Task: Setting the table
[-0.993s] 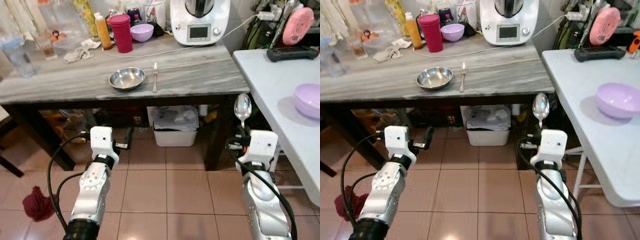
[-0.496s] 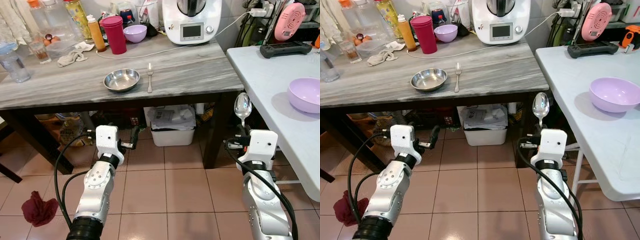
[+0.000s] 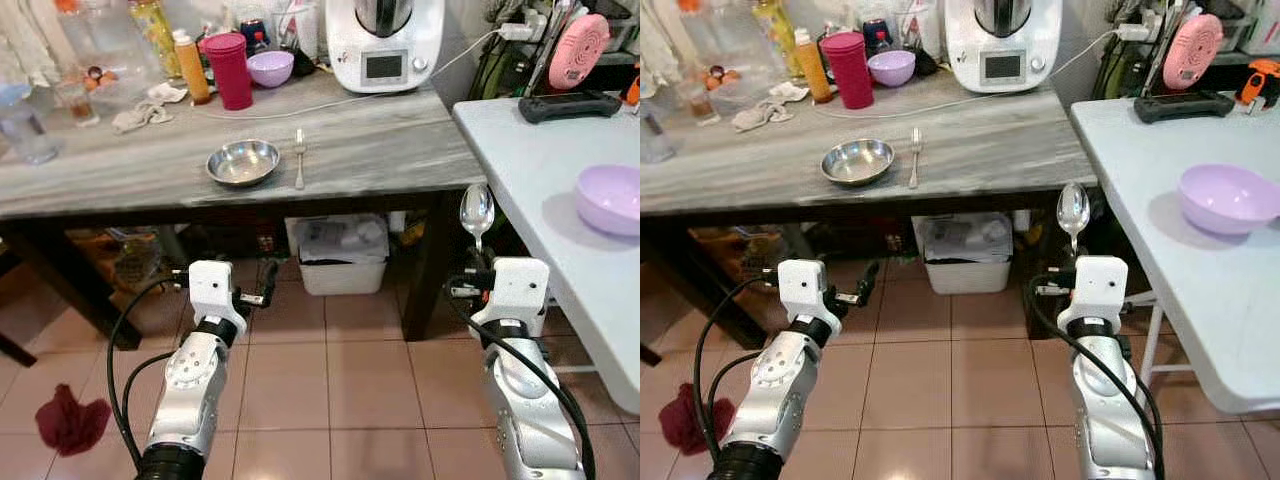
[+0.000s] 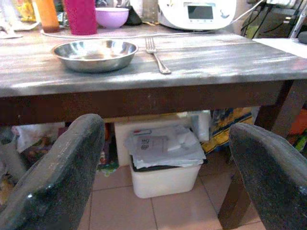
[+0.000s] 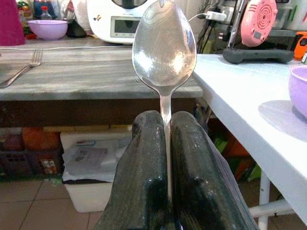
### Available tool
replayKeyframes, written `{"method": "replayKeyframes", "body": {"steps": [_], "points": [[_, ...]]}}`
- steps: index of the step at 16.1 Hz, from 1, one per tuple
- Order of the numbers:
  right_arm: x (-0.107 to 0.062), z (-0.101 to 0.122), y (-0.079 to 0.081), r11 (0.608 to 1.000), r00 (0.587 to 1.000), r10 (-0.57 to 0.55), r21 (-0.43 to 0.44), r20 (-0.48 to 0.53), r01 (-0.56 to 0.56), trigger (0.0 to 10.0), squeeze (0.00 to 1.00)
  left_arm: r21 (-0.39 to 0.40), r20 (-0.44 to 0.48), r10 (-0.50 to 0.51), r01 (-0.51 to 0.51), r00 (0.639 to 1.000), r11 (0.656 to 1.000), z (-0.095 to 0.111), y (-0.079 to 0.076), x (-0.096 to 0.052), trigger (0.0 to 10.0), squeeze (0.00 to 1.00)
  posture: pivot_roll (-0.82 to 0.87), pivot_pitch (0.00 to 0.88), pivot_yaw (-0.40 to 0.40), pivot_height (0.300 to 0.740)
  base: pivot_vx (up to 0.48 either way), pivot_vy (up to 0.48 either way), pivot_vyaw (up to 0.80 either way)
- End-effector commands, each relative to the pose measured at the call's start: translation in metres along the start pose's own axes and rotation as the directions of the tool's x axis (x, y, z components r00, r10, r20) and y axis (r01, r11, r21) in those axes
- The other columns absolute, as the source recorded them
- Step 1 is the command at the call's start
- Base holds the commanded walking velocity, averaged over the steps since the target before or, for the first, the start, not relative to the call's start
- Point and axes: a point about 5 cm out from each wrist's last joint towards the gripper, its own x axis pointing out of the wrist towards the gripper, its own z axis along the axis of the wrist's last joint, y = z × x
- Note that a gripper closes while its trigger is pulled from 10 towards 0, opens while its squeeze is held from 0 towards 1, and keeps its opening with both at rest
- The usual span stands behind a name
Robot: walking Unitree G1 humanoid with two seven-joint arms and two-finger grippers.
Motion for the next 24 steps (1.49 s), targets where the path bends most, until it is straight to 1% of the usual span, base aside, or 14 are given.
{"method": "replayKeyframes", "body": {"steps": [1,6,14,24], "points": [[0.0025,0.0062,0.0033,1.000,1.000,0.018,0.004,0.026,-0.018,10.0,0.00,0.003,0.015,0.000,0.000,1.000,1.000,0.0027,0.0020,-0.0009,10.0,0.00,-0.26,0.054,0.082,0.740,0.311,0.000,0.00],[0.0004,0.0058,0.0027,1.000,1.000,0.015,0.002,0.023,-0.016,10.0,0.00,-0.004,0.015,-0.013,0.013,1.000,1.000,0.0024,-0.0018,0.0000,10.0,0.00,-0.27,0.057,0.084,0.740,0.323,0.000,0.00],[-0.0009,0.0057,0.0024,1.000,1.000,0.013,0.002,0.023,-0.013,10.0,0.00,0.002,0.014,-0.028,0.028,1.000,1.000,0.0021,-0.0039,-0.0006,10.0,0.00,-0.27,0.065,0.087,0.740,0.322,0.000,0.54],[-0.0021,0.0048,0.0021,1.000,1.000,0.006,0.005,0.015,-0.006,10.0,0.00,0.001,0.009,-0.049,0.049,0.999,0.999,0.0011,-0.0074,-0.0006,10.0,0.00,-0.27,0.072,0.087,0.740,0.319,0.000,0.00]]}}
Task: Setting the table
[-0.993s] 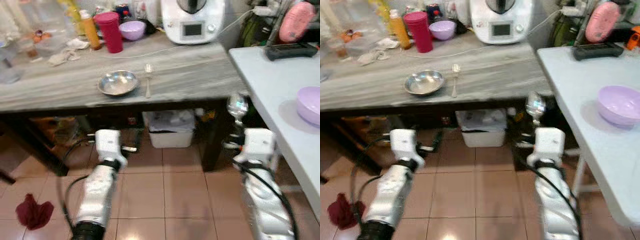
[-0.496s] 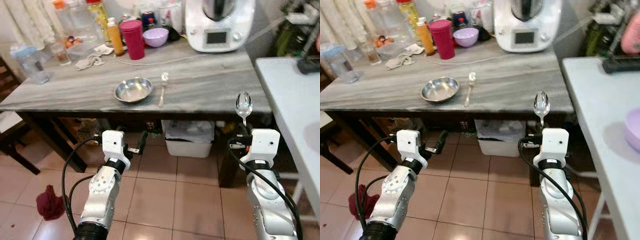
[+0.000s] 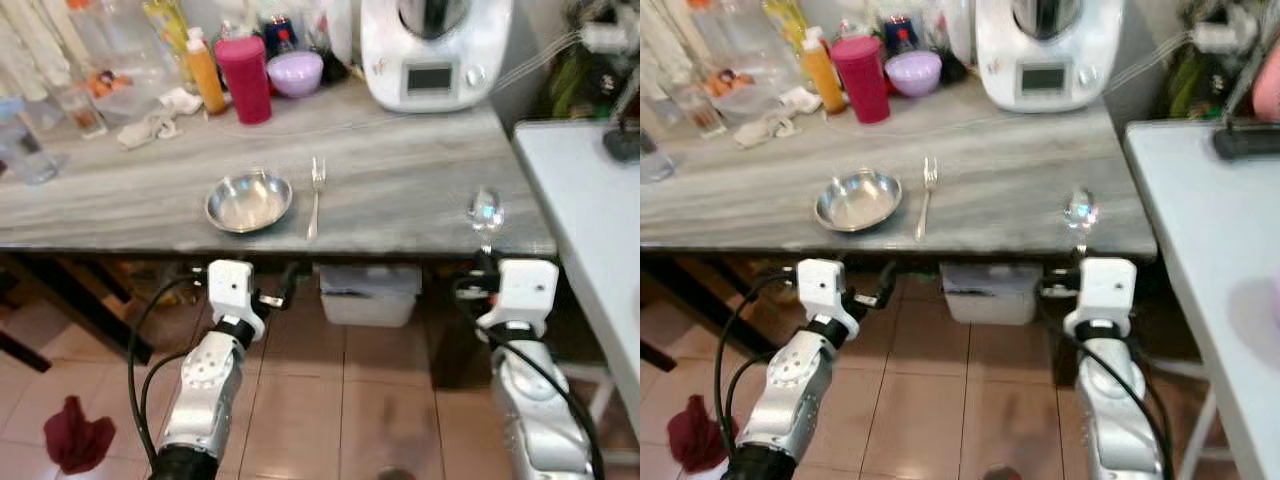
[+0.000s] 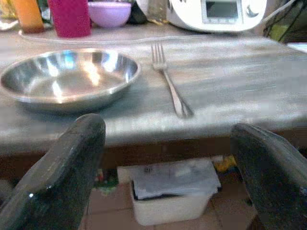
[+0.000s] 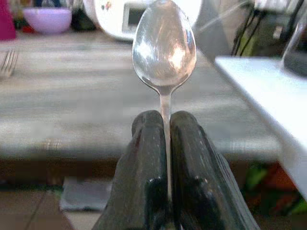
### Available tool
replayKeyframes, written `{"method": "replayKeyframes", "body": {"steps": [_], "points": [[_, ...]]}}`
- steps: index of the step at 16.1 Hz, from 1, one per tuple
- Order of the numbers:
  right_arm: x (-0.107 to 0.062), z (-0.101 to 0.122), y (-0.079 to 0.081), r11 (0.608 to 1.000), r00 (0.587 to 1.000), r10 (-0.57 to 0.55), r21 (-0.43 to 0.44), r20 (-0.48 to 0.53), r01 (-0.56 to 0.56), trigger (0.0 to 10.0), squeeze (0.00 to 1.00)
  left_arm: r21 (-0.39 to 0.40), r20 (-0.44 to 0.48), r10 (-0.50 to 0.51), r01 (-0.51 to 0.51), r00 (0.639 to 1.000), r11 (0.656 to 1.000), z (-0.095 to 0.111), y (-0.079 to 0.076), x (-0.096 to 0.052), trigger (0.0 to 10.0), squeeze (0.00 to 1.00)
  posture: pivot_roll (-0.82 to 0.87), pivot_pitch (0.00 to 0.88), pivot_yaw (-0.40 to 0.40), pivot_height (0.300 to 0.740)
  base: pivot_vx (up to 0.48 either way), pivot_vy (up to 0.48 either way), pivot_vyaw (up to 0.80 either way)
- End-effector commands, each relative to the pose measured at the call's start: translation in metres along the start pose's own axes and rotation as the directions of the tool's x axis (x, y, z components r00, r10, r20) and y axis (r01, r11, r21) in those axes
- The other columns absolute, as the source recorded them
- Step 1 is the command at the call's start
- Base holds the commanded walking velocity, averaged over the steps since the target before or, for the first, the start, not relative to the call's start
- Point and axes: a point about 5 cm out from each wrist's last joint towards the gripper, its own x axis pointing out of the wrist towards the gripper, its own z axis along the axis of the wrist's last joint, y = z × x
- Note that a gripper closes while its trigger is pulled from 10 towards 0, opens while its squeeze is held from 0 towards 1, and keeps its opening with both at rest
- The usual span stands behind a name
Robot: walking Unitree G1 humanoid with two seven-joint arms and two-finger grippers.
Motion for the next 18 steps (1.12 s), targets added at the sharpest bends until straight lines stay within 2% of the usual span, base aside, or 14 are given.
{"method": "replayKeyframes", "body": {"steps": [1,8,13,18], "points": [[0.0008,0.0062,0.0087,1.000,0.999,0.022,0.021,0.025,-0.022,10.0,0.00,0.018,-0.004,0.026,-0.026,1.000,0.999,0.0011,0.0111,-0.0035,10.0,0.00,-0.27,0.072,0.088,0.740,0.311,0.000,0.00],[0.0021,0.0054,0.0106,0.999,1.000,0.015,0.042,0.022,-0.016,10.0,0.00,0.014,-0.008,0.037,-0.037,0.999,0.999,0.0017,0.0152,-0.0042,10.0,0.00,-0.26,0.069,0.095,0.740,0.425,0.000,0.00],[0.0048,0.0051,0.0111,0.998,1.000,0.014,0.059,0.019,-0.015,10.0,0.00,0.015,-0.001,0.039,-0.039,0.999,0.999,0.0036,0.0170,-0.0049,10.0,0.00,-0.25,0.066,0.093,0.740,0.000,0.170,0.00],[0.0051,0.0052,0.0119,0.998,1.000,0.017,0.063,0.021,-0.018,10.0,0.00,0.012,-0.003,0.035,-0.035,0.999,0.999,0.0032,0.0153,-0.0054,10.0,0.00,-0.25,0.064,0.090,0.740,0.000,0.311,-0.46]]}}
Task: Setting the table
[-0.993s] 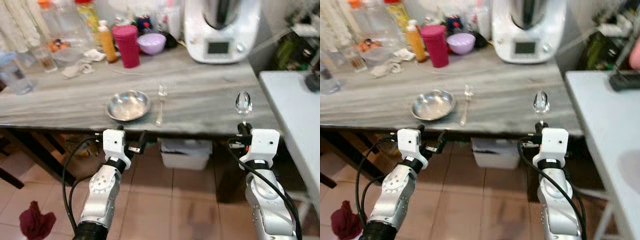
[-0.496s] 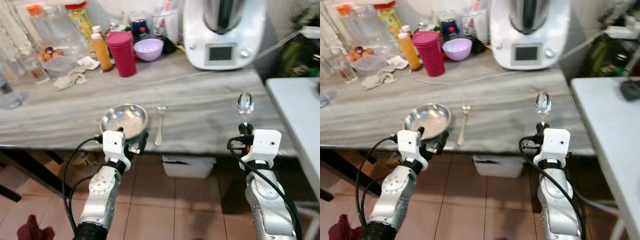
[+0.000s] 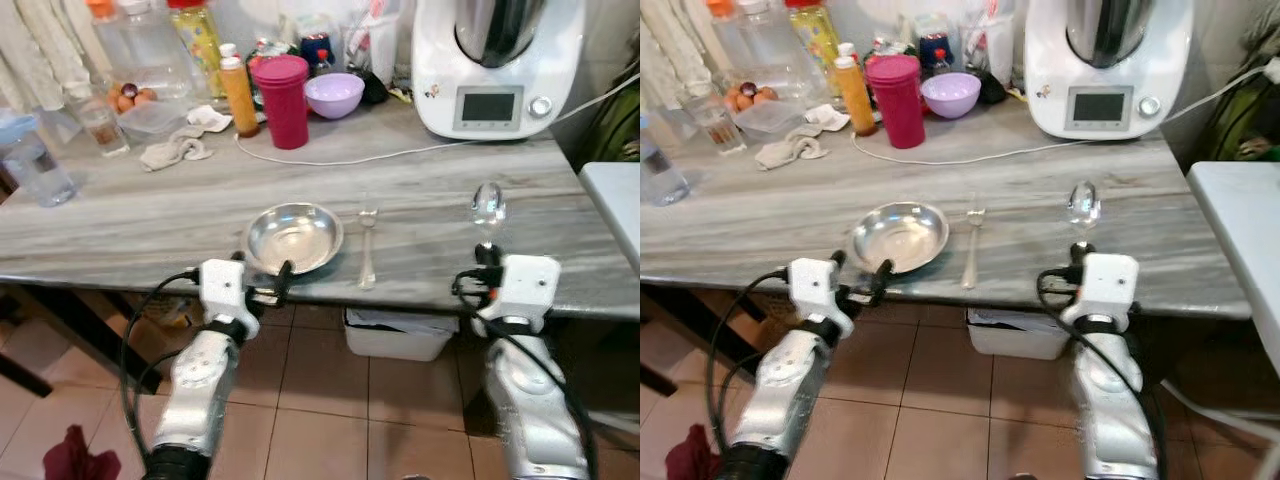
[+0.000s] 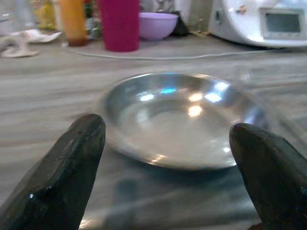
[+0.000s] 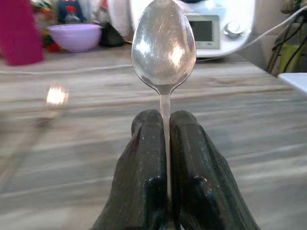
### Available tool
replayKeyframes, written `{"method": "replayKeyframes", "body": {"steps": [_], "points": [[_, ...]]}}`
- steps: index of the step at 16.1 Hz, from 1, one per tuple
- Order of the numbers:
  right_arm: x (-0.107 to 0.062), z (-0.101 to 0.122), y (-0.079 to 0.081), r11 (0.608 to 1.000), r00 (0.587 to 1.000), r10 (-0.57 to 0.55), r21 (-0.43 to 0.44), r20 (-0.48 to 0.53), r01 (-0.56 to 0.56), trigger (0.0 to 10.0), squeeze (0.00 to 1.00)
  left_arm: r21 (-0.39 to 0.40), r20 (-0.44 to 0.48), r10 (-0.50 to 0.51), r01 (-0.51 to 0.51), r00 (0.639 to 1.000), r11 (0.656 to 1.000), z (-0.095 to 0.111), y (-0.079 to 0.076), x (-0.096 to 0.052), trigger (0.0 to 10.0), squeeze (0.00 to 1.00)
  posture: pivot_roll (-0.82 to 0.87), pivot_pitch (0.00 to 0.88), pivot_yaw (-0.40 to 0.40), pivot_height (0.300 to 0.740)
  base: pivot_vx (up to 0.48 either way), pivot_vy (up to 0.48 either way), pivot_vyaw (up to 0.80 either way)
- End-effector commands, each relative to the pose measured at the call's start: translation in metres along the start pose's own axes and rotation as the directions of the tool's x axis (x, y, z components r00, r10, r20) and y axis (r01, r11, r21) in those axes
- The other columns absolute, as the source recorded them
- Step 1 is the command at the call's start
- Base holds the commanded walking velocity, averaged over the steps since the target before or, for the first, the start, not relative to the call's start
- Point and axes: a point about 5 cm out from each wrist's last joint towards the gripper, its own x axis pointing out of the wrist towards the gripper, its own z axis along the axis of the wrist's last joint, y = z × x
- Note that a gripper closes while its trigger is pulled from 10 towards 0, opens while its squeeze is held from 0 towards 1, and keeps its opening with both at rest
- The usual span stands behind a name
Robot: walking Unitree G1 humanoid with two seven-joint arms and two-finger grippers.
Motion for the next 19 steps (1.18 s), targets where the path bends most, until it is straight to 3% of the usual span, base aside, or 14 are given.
{"method": "replayKeyframes", "body": {"steps": [1,12,19], "points": [[0.0009,0.0042,0.0009,1.000,1.000,0.009,-0.006,0.019,-0.009,10.0,0.00,0.003,0.005,0.001,-0.001,1.000,1.000,0.0023,0.0009,0.0004,10.0,0.00,-0.25,0.064,0.090,0.740,0.000,0.334,0.00],[0.0004,0.0038,-0.0009,1.000,1.000,0.012,-0.023,0.017,-0.011,10.0,0.00,0.018,0.014,0.004,-0.004,1.000,1.000,0.0026,-0.0007,-0.0034,10.0,0.00,-0.24,0.075,0.080,0.740,0.000,0.025,0.00],[0.0015,0.0037,-0.0004,1.000,1.000,0.007,-0.014,0.016,-0.007,10.0,0.00,0.016,0.015,-0.017,0.017,1.000,1.000,0.0032,-0.0015,-0.0047,10.0,0.00,-0.24,0.076,0.085,0.740,0.321,0.000,0.00]]}}
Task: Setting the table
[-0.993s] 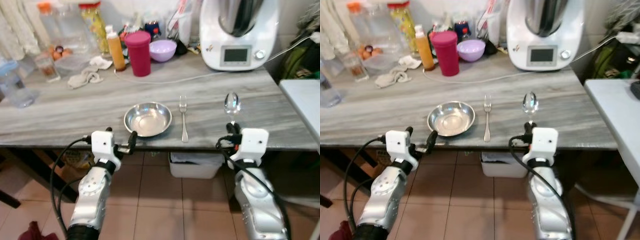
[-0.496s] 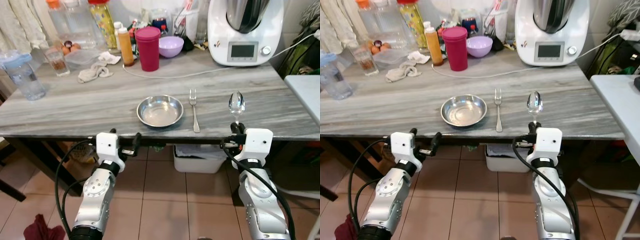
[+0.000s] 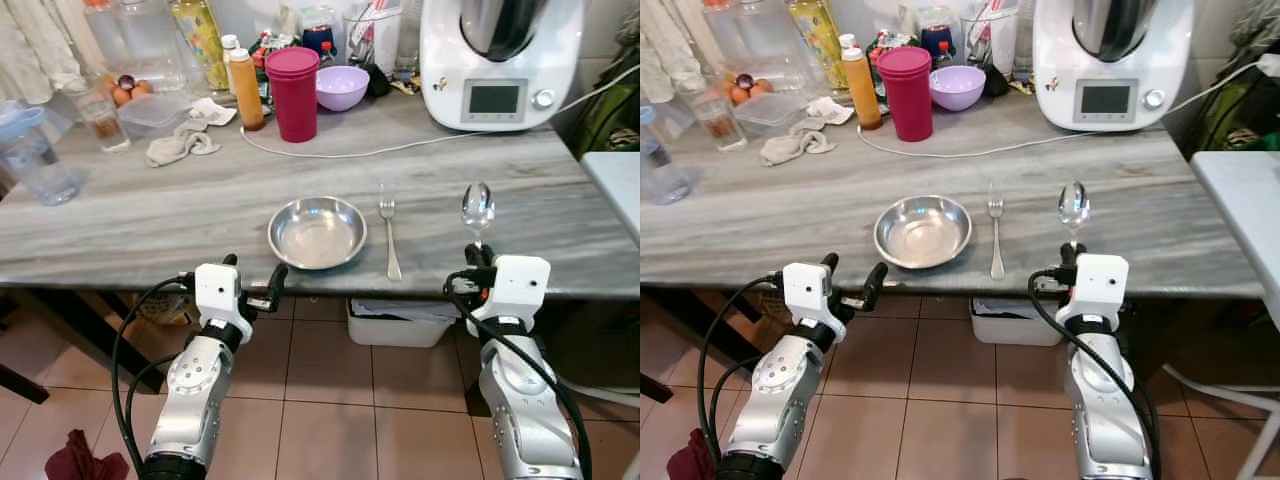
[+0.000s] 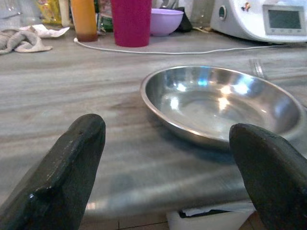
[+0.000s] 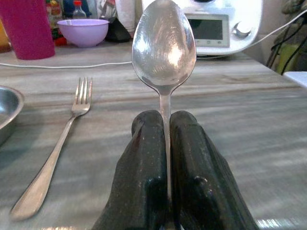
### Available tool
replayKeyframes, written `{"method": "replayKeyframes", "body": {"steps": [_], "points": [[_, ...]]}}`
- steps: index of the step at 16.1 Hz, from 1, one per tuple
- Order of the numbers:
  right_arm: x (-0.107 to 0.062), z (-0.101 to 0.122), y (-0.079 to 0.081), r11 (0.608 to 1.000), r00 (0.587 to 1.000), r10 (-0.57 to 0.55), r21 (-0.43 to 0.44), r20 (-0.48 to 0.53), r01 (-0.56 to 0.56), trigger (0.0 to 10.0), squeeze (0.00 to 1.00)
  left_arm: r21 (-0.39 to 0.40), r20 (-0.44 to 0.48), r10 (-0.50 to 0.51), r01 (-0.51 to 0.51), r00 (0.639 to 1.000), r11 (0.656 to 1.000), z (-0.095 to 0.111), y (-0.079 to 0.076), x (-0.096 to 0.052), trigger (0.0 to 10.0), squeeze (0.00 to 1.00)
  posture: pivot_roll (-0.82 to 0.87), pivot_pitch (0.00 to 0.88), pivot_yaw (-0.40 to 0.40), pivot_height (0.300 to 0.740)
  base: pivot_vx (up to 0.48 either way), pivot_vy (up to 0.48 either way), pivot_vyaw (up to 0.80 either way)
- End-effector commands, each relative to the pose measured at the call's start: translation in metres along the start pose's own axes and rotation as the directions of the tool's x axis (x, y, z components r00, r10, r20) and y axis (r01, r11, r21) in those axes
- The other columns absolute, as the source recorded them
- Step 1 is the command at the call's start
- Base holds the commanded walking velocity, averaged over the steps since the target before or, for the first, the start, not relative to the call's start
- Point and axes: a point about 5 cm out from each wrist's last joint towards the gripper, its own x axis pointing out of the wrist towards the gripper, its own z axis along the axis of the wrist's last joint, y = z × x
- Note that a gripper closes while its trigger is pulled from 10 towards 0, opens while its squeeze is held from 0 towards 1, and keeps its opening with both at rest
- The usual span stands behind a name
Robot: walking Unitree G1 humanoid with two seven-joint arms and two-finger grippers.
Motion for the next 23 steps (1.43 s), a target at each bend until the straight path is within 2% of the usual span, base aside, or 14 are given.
{"method": "replayKeyframes", "body": {"steps": [1,5,12,14,17,20,22,23], "points": [[0.001,0.002,0.002,1.000,1.000,0.005,0.004,0.009,-0.005,10.0,0.00,0.011,0.000,-0.006,0.006,1.000,1.000,0.002,0.003,-0.001,10.0,0.00,-0.24,0.077,0.086,0.740,0.352,0.000,0.00],[0.001,0.002,0.002,1.000,1.000,0.004,-0.001,0.010,-0.004,10.0,0.00,-0.011,0.006,-0.005,0.005,1.000,1.000,0.002,0.002,-0.002,10.0,0.00,-0.24,0.077,0.084,0.740,0.172,0.000,0.00],[0.000,0.001,0.003,1.000,1.000,0.002,0.000,0.006,-0.002,10.0,0.00,0.060,-0.019,-0.048,0.049,0.999,0.997,0.001,0.019,-0.026,10.0,0.00,-0.23,0.085,0.084,0.740,0.000,0.000,0.00],[0.001,-0.001,0.001,1.000,1.000,-0.009,0.006,-0.011,0.009,10.0,0.00,0.066,-0.027,-0.117,0.119,0.993,0.991,0.003,0.018,-0.029,10.0,0.00,-0.23,0.084,0.081,0.740,0.000,0.000,0.00],[0.006,-0.001,-0.004,0.999,0.998,-0.043,0.011,-0.038,0.044,10.0,0.00,0.006,-0.054,-0.294,0.295,0.954,0.956,0.004,0.007,-0.036,10.0,0.00,-0.22,0.082,0.076,0.740,0.000,0.000,0.00],[0.009,-0.007,-0.008,0.997,0.993,-0.065,0.045,-0.096,0.070,10.0,0.00,-0.004,-0.061,-0.320,0.321,0.945,0.947,0.003,0.005,-0.035,10.0,0.00,-0.23,0.080,0.076,0.740,0.000,0.000,0.00],[0.012,-0.013,-0.008,0.997,0.987,-0.054,0.050,-0.152,0.063,10.0,0.00,-0.026,-0.075,-0.375,0.374,0.924,0.927,0.001,0.001,-0.037,10.0,0.00,-0.23,0.083,0.076,0.740,0.000,0.000,0.00],[0.015,-0.020,-0.006,0.997,0.979,-0.045,0.060,-0.201,0.058,10.0,0.00,-0.031,-0.084,-0.425,0.424,0.901,0.905,-0.001,-0.002,-0.038,10.0,0.00,-0.23,0.085,0.077,0.740,0.000,0.000,0.00]]}}
